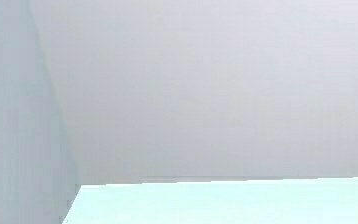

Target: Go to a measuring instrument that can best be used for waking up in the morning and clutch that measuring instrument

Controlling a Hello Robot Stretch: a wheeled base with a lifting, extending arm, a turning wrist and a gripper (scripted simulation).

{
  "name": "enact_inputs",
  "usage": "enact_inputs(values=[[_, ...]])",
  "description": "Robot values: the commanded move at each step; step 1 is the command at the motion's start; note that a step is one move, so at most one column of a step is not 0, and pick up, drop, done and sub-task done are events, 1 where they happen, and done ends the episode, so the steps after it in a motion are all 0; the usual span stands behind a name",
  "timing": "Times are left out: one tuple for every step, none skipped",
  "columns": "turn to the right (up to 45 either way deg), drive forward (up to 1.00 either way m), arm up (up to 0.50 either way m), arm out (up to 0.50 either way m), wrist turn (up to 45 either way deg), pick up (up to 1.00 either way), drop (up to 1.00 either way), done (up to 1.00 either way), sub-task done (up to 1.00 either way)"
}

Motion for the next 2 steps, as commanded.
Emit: enact_inputs(values=[[30.0, 0.0, 0.0, 0.0, 0.0, 0.0, 0.0, 0.0, 0.0], [0.0, 0.25, 0.0, 0.0, 0.0, 0.0, 0.0, 0.0, 0.0]])
